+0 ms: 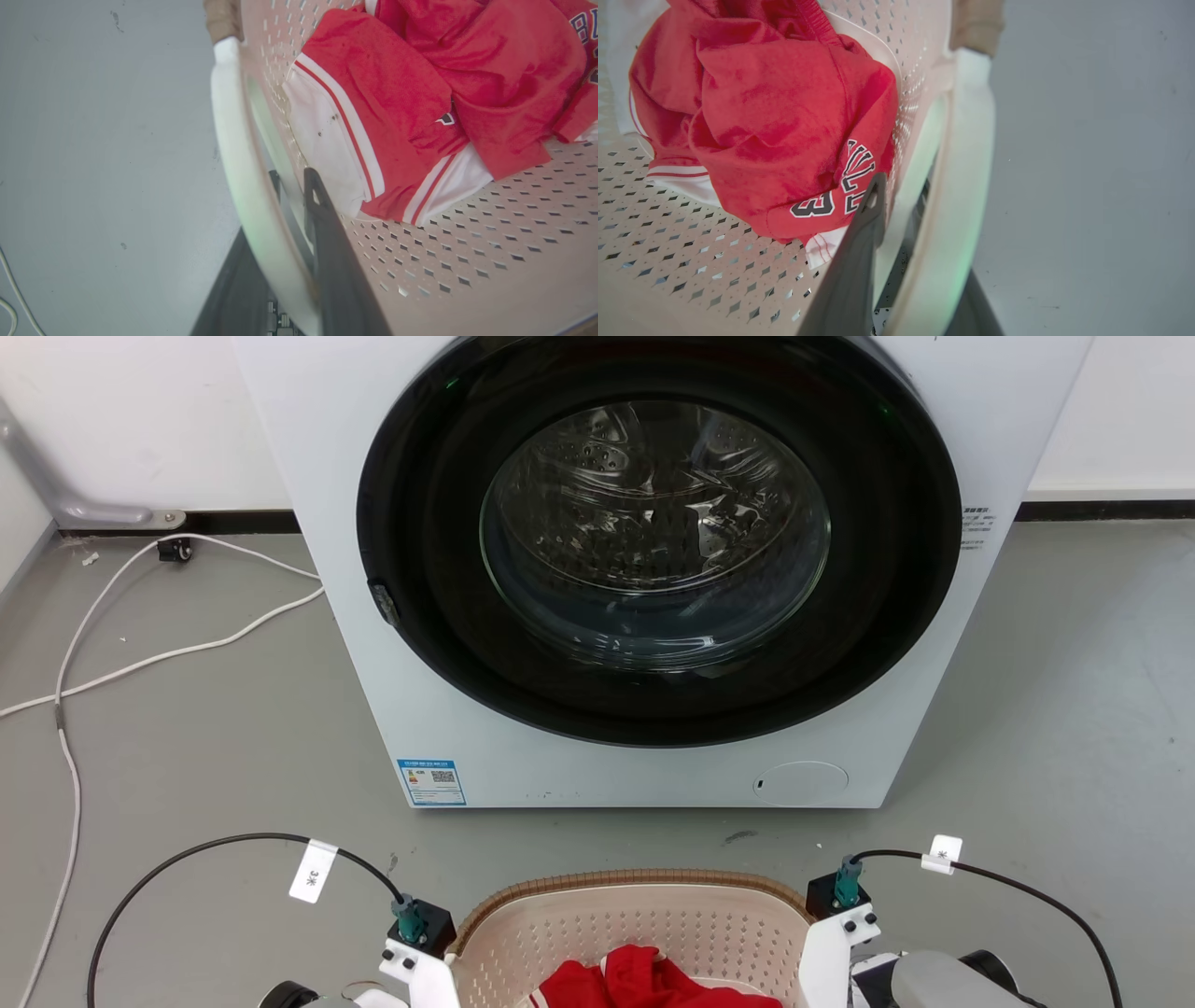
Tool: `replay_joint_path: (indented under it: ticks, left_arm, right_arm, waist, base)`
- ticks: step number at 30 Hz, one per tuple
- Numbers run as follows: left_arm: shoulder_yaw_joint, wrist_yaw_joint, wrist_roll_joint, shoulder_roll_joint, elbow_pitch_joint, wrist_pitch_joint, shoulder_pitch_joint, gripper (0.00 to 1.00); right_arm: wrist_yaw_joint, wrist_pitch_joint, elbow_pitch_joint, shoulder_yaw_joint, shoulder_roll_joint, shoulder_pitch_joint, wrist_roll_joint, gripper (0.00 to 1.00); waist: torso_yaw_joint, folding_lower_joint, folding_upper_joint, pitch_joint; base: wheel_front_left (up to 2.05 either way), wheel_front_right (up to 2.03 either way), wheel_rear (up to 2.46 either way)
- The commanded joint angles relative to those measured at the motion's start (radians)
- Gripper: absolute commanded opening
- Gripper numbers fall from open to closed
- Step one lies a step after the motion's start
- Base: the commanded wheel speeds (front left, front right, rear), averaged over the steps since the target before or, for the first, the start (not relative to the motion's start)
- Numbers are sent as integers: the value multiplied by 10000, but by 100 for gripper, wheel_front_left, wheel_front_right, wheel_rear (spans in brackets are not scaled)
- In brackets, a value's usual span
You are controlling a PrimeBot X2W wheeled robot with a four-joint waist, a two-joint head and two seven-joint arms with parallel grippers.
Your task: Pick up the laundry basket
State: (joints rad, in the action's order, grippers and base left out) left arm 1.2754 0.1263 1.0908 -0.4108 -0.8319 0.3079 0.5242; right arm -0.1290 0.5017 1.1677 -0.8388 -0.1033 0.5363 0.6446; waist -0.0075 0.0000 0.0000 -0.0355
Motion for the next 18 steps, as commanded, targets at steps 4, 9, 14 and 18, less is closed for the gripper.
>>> replay_joint_path:
  ticks: [4, 9, 14, 18]
  left_arm:
    - [79, 61, -85, -115, -75, 80, -105, 0]
    - [83, 61, -75, -121, -54, 97, -74, 0]
    - [86, 61, -71, -141, -68, 96, -67, 0]
    - [89, 59, -48, -148, -91, 100, -46, 0]
  right_arm:
    - [-32, -67, 56, -199, -166, 125, 124, 0]
    - [-32, -71, 101, -335, -185, 219, 246, 0]
    - [-32, -89, 120, -468, -180, 271, 359, 0]
    - [-32, -106, 161, -563, -188, 295, 456, 0]
  waist:
    - [-16, 0, 0, -13]
    - [-19, 0, 0, -10]
    - [-23, 0, 0, -19]
    - [-13, 0, 0, -17]
  base:
    - [0, 0, 0]
    - [0, 0, 0]
    - [0, 0, 0]
    - [0, 0, 0]
